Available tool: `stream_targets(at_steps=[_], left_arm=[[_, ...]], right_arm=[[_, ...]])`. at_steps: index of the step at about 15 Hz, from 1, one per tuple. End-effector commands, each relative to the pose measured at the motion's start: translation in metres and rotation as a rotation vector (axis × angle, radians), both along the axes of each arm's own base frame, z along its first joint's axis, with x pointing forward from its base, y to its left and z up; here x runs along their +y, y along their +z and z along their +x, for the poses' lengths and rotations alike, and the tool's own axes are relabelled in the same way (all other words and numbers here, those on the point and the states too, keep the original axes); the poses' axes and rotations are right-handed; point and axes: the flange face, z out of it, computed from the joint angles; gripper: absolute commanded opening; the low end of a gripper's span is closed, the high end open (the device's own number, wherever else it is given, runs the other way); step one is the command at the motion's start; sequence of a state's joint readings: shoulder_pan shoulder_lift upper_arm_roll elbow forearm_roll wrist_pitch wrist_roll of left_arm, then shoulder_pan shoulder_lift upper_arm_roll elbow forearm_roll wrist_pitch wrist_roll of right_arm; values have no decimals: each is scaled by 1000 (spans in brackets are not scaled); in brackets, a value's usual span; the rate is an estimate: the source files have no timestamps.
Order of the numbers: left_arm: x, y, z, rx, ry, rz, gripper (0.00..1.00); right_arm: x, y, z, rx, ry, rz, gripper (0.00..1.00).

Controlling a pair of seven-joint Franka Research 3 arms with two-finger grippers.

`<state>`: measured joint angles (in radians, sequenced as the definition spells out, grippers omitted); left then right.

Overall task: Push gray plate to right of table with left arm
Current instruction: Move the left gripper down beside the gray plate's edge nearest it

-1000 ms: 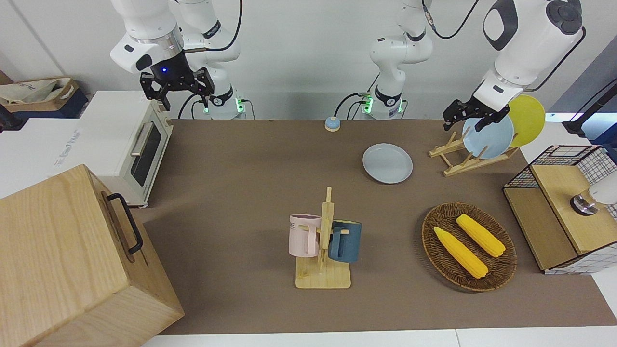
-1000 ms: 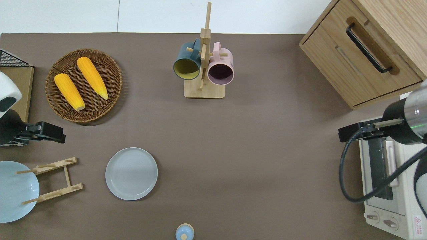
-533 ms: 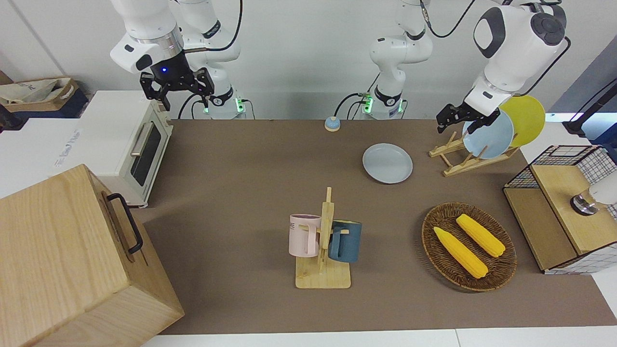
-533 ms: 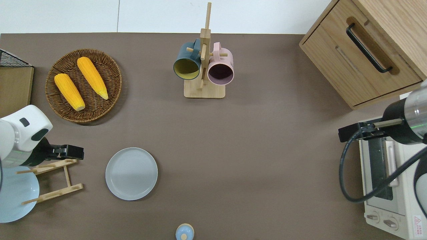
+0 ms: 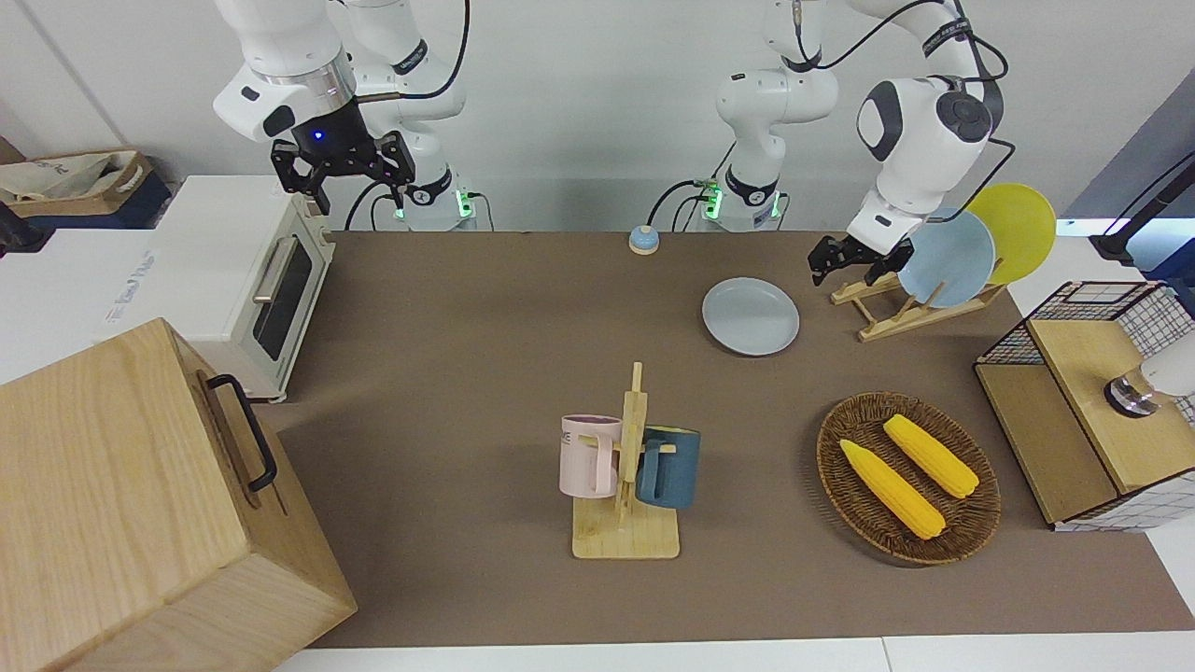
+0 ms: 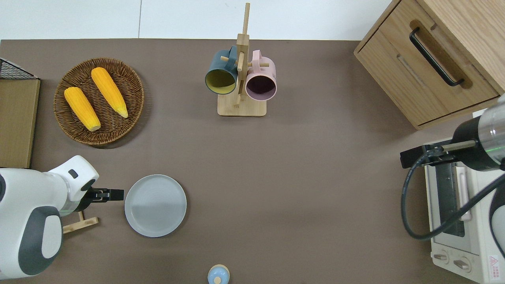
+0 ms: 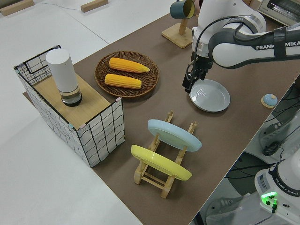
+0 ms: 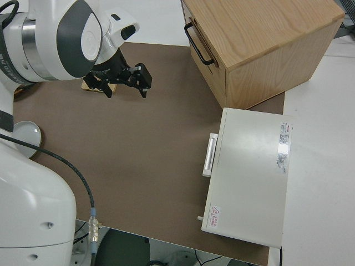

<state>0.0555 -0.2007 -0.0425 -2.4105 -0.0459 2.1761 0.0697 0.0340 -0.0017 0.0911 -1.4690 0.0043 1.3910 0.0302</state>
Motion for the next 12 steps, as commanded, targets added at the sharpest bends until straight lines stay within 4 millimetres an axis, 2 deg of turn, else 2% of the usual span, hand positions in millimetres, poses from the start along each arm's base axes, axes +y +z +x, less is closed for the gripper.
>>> stream_targets(at_steps=[1, 2, 6, 12], left_arm=[[-6, -28, -26, -23, -12, -5, 991], [-10, -40, -30, -17, -20, -4, 991], [-22, -64, -33, 5, -45, -4, 991], [-21, -83, -31, 5, -43, -4, 991]], right_arm=[[-2, 3, -4, 6, -2, 7, 983], [-3, 3, -3, 6, -5, 7, 983], [-2, 3, -4, 4, -2, 7, 983], [-2, 3, -4, 6, -2, 8, 983]])
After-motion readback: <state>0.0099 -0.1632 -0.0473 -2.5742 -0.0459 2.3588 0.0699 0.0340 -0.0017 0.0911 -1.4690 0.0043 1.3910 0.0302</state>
